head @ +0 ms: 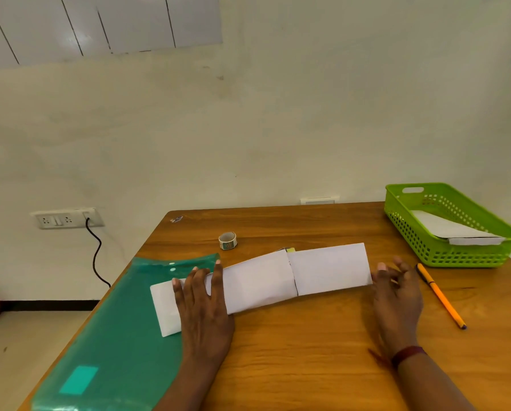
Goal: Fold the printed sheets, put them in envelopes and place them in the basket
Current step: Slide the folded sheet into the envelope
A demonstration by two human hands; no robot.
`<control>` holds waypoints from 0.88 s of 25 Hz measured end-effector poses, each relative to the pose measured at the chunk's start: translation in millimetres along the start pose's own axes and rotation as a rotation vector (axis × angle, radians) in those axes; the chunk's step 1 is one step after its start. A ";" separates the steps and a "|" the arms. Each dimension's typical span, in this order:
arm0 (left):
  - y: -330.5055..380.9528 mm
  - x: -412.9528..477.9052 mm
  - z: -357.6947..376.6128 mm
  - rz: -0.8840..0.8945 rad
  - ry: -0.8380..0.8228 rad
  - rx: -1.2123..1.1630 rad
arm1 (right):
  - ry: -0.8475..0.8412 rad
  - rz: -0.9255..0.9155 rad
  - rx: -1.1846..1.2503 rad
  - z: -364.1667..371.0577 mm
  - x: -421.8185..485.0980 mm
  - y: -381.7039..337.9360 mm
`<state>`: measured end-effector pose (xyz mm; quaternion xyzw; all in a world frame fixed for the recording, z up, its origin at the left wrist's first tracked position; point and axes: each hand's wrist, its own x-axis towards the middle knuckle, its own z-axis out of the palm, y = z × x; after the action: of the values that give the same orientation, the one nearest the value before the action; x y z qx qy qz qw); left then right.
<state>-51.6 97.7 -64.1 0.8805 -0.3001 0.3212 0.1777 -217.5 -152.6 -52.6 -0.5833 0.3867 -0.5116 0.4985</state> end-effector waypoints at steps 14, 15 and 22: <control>2.8 0.7 -2.6 0.114 -0.079 -0.007 | -0.262 -0.026 -0.051 -4.0 -7.4 -8.4; 2.7 1.1 -2.7 0.119 -0.079 -0.006 | -0.318 -0.049 -0.052 -3.2 -10.1 -9.5; 2.1 1.5 -3.3 0.128 -0.087 -0.002 | -0.509 -0.080 -0.061 -0.3 -19.6 -9.8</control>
<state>-53.6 97.2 -60.4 0.8723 -0.3638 0.2930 0.1446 -221.8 -131.8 -47.2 -0.7229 0.2407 -0.3559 0.5412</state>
